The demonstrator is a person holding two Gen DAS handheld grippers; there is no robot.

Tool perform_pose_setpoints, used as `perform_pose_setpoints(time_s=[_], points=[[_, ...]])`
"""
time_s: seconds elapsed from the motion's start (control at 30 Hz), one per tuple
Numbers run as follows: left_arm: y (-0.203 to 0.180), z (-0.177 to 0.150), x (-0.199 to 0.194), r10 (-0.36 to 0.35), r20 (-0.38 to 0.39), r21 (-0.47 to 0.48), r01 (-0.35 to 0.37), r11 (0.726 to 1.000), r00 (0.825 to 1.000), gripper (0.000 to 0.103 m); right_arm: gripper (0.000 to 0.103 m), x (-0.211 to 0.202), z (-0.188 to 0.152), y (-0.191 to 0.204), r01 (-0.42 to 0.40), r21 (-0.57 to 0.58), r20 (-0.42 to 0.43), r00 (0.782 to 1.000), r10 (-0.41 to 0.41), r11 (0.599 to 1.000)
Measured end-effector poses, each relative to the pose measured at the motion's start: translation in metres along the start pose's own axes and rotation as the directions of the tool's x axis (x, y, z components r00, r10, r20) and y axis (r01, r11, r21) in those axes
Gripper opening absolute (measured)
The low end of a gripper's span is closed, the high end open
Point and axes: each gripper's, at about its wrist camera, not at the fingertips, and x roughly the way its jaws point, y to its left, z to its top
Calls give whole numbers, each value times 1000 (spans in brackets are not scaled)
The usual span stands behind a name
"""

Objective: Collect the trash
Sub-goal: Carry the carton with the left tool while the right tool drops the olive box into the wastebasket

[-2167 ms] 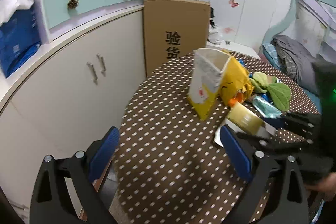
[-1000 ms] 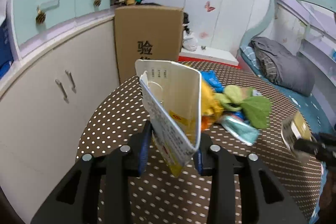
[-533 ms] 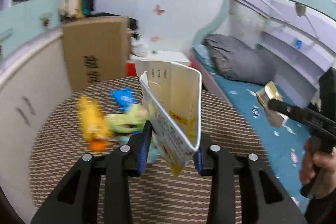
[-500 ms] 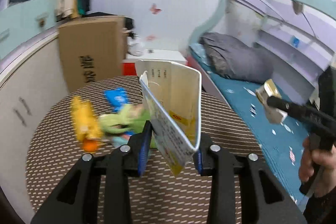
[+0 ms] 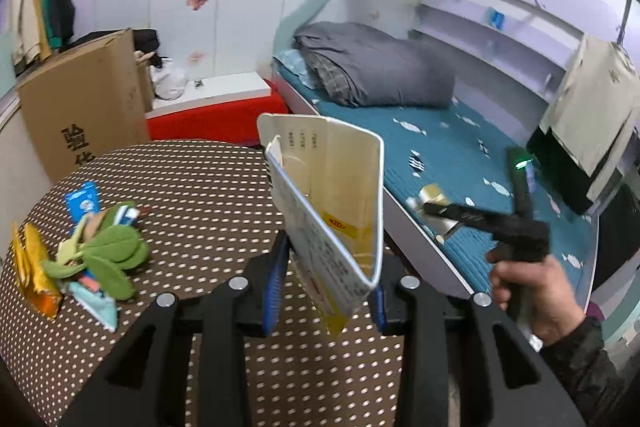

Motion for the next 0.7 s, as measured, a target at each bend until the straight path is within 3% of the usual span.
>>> perform_pose_setpoints(time_s=[0.13, 0.17, 0.23, 0.3, 0.33, 0.7], points=[[-14, 6, 19, -10, -21, 27, 11, 1000, 1000, 34, 49, 38, -9, -36, 28, 70, -67, 997, -24, 997], [-19, 8, 27, -15, -31, 34, 16, 999, 999, 34, 60, 45, -10, -43, 31, 82, -81, 996, -25, 996], [-28, 10, 39, -22, -50, 52, 24, 998, 999, 34, 65, 59, -13, -59, 50, 116, -100, 994, -38, 992], [-36, 12, 50, -29, -68, 64, 33, 997, 997, 34, 79, 64, -16, -73, 67, 159, -102, 993, -51, 985], [-40, 13, 56, -34, -78, 68, 40, 997, 996, 34, 83, 61, -18, -78, 66, 181, -89, 995, -50, 981], [-106, 26, 144, -109, -212, 122, 137, 983, 971, 35, 93, -17, -21, -101, 33, 236, 74, 996, -52, 971]])
